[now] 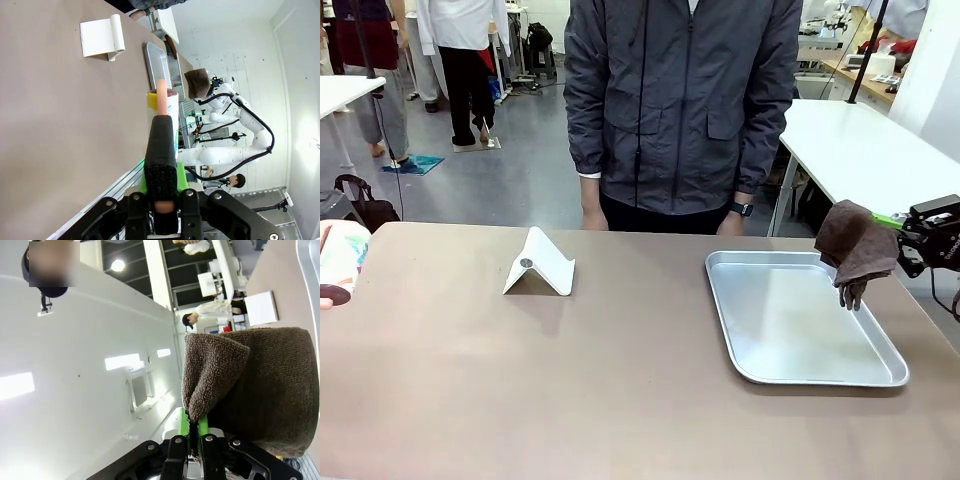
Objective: Clean the surface of the table.
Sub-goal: Return the Lint Roller and towel to their original positions.
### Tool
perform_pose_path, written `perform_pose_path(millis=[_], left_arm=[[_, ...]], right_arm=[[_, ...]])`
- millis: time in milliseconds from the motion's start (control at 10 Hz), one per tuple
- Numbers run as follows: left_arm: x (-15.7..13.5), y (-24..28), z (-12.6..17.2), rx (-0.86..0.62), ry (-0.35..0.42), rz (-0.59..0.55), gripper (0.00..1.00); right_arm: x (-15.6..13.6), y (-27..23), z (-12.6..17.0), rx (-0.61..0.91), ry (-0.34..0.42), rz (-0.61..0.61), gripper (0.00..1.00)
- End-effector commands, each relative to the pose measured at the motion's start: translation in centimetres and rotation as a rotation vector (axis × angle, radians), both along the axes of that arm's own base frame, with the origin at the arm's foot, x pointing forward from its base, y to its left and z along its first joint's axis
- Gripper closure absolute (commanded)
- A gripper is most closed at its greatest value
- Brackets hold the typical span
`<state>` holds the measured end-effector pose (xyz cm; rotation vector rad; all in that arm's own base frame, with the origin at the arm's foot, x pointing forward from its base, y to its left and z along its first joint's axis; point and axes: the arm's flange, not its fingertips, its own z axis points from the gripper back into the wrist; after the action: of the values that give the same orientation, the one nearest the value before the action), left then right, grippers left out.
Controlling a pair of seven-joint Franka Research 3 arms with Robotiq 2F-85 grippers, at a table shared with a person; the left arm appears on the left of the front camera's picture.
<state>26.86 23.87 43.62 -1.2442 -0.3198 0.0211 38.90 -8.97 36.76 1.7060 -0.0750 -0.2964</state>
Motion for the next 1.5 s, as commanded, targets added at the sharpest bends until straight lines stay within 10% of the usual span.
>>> perform_pose_path(millis=[0, 600, 1400], left_arm=[[-0.3, -0.2, 0.1, -0.001, -0.001, -0.002, 0.78], [2.0, -3.9, 4.1, 0.04, -0.046, 0.013, 0.78], [16.8, -27.5, 8.7, 0.548, 0.23, 0.047, 0.78]], right_arm=[[0.1, 0.0, 0.4, -0.002, -0.012, -0.005, 0.93], [2.1, 4.7, 2.1, -0.084, -0.055, 0.053, 0.93], [7.9, 28.8, 0.0, -0.568, -0.049, 0.002, 0.93]])
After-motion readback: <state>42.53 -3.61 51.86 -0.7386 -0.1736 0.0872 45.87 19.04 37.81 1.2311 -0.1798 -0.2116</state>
